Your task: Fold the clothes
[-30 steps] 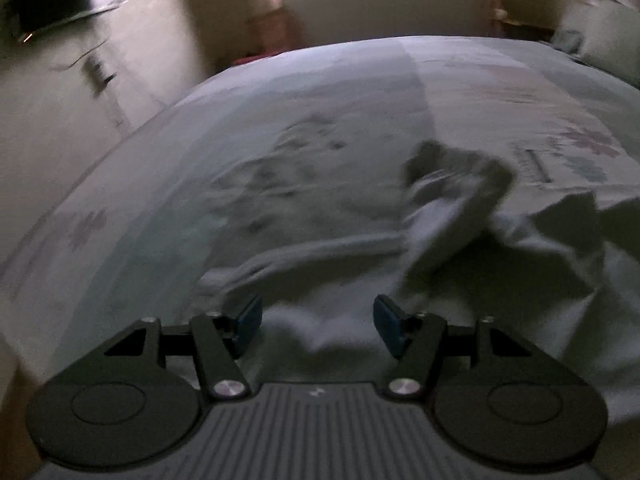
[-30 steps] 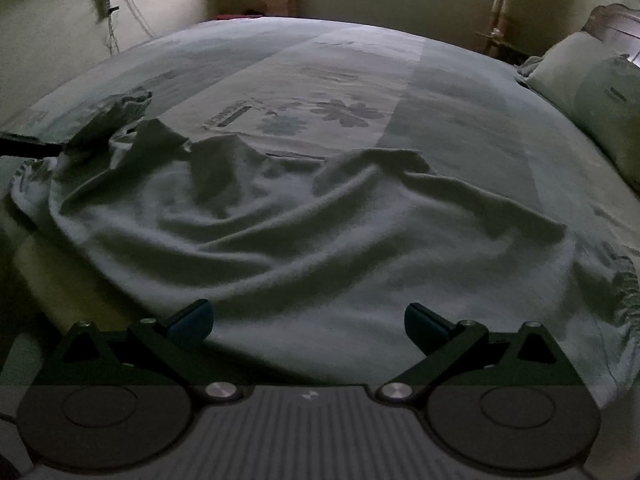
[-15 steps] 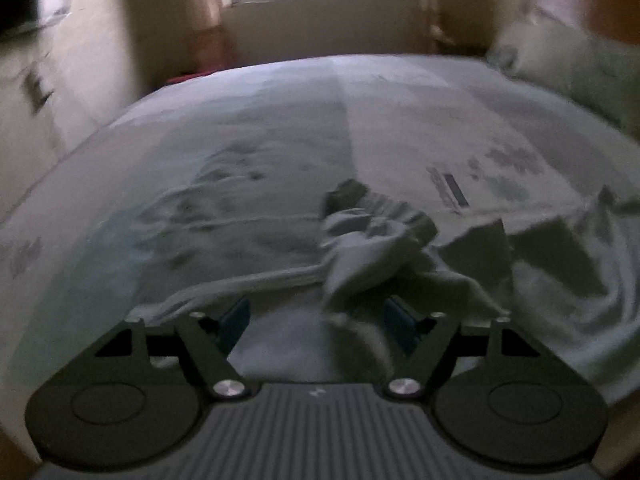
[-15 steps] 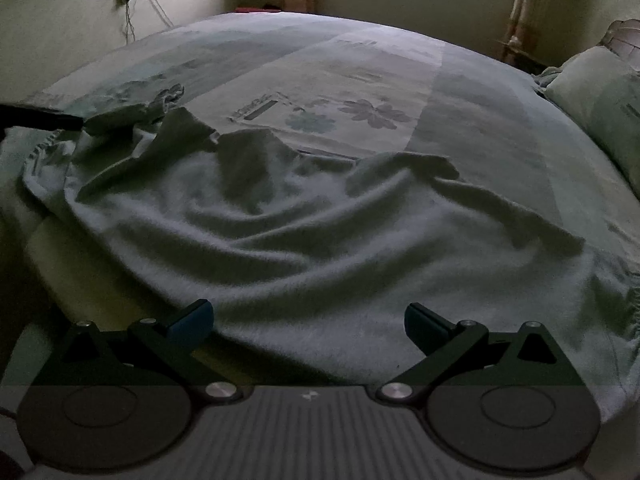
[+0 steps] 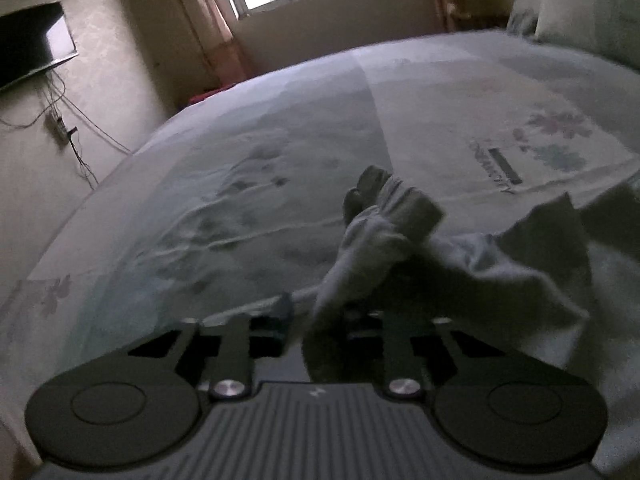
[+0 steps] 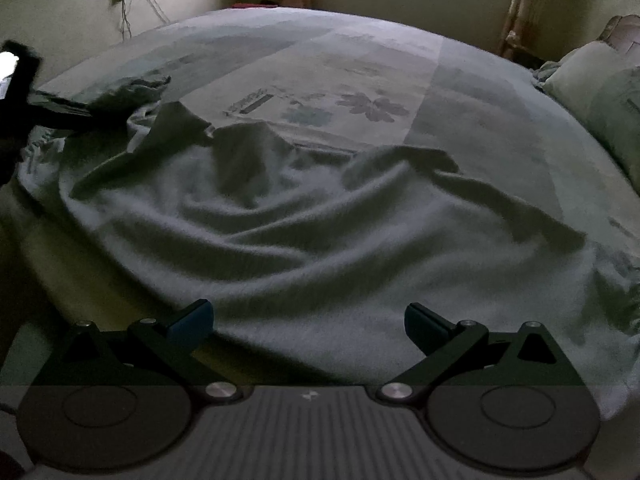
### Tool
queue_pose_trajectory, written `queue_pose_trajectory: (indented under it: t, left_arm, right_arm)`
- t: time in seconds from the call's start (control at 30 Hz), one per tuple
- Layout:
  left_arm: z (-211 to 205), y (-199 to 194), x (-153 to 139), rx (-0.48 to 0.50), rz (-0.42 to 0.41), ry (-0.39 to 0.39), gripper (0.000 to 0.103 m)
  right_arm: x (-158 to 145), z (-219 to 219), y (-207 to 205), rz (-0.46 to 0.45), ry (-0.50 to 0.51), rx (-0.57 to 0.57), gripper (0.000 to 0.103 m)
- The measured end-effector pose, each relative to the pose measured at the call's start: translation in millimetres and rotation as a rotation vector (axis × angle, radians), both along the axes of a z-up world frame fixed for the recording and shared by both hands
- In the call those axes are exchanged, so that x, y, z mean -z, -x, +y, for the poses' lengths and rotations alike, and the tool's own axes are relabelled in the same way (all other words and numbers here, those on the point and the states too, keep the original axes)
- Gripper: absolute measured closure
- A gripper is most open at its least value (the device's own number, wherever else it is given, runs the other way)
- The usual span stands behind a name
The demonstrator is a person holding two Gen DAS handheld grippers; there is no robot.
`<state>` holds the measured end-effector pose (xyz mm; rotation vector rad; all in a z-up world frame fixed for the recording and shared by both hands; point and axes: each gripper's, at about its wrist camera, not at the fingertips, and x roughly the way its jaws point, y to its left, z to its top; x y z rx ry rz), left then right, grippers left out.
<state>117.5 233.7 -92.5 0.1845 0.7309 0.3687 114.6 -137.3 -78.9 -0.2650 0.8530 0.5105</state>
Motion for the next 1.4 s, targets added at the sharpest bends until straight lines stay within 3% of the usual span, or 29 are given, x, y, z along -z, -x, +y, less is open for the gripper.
queue_pose_trajectory:
  t: [0.13,0.37,0.47,0.57,0.6,0.7,0.9,1.07,1.17,1.27,1.33,1.4]
  left_arm:
    - [16,33,-4,-0.015,-0.025,0.050,0.095]
    - [47,52,0,-0.080,-0.038,0.199,0.085]
    - [33,43,-3,0.003,-0.032,0.144,0.073]
    - [18,34,-7,0.086,-0.026,0.089,0.048]
    - [14,31,-8,0.113,-0.024,0.071,0.046]
    - [-1,21,-10,0.192,-0.015,0.006,0.046]
    - [-31,-21,23,0.283,0.062,-0.328,0.054]
    - [-50,-36,56,0.322,0.094,-0.513,0.060]
    - [-58,-34,65,0.333,0.080,-0.573,0.067]
    - [-61,-35,66,0.349,0.085,-0.635,0.058]
    - [-60,-38,67,0.354,0.096,-0.649,0.059]
    - [-60,-42,69,0.362,0.115,-0.621,0.075]
  right_arm:
    - [6,8,0,0.015,0.007,-0.021,0.000]
    - [4,19,2,0.012,0.018,-0.046,0.000]
    - [3,22,2,0.006,0.028,-0.048,0.000]
    - [3,23,2,0.006,0.030,-0.046,0.000]
    - [2,24,2,0.006,0.031,-0.047,0.000]
    - [4,24,2,0.009,0.035,-0.048,0.000]
    - [10,28,-1,0.022,0.044,-0.047,0.000]
    - [15,28,-5,0.037,0.048,-0.041,0.000]
    - [19,29,-7,0.048,0.048,-0.043,0.000]
    - [22,30,-8,0.057,0.049,-0.049,0.000]
    - [23,32,-8,0.060,0.047,-0.053,0.000]
    - [24,33,-8,0.063,0.046,-0.057,0.000]
